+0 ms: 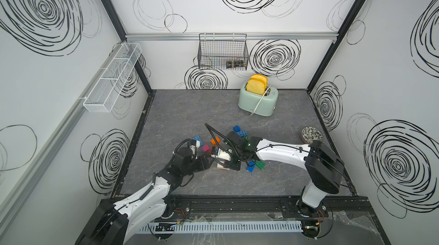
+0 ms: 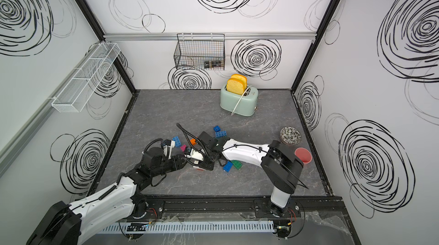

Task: Assemble a heart with lego
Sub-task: Assemble the lego brick with the lego brick.

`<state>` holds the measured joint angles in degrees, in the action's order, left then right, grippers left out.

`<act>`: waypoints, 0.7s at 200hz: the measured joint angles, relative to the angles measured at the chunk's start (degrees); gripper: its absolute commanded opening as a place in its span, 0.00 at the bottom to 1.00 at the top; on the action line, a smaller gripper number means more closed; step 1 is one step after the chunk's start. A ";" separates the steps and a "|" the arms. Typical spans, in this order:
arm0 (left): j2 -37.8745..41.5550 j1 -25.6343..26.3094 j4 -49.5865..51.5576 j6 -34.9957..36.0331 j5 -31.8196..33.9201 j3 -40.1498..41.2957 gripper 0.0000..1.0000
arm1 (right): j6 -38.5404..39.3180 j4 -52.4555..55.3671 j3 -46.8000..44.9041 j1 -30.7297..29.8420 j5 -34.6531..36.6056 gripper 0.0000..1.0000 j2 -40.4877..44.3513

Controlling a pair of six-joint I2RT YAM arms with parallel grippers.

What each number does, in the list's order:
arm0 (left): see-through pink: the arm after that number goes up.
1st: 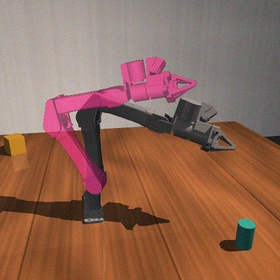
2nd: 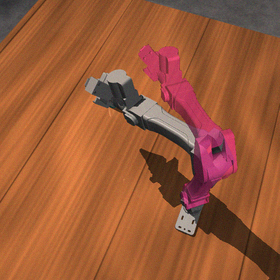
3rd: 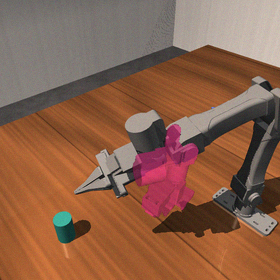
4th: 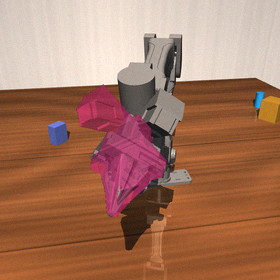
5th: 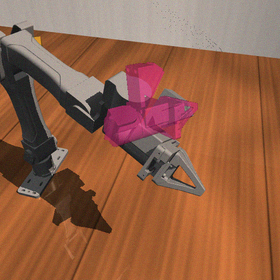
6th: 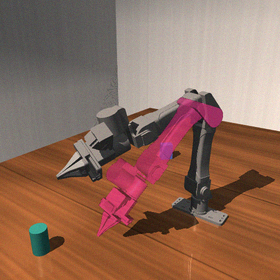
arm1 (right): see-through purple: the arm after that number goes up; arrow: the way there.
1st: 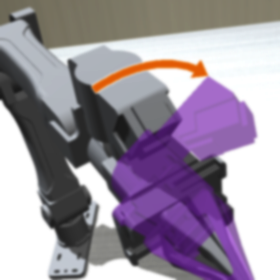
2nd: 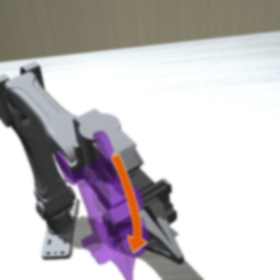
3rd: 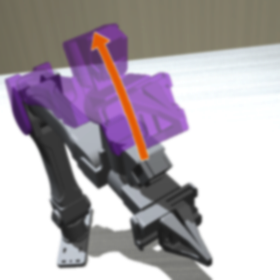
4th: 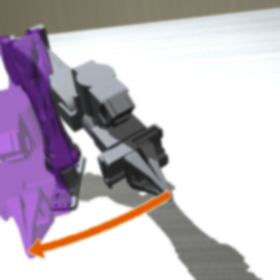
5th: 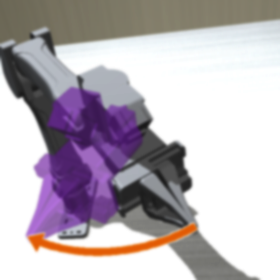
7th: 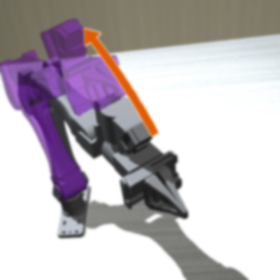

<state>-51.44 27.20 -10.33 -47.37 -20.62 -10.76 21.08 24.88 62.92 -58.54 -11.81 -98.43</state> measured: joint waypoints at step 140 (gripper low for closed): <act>5.20 -2.91 4.92 -0.04 0.11 0.00 0.58 | -1.66 7.08 5.92 -0.61 -1.29 0.54 -0.61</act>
<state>-46.24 24.29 -5.41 -47.42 -20.51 -10.76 19.42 31.97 68.84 -59.16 -13.10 -99.04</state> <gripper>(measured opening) 0.581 0.531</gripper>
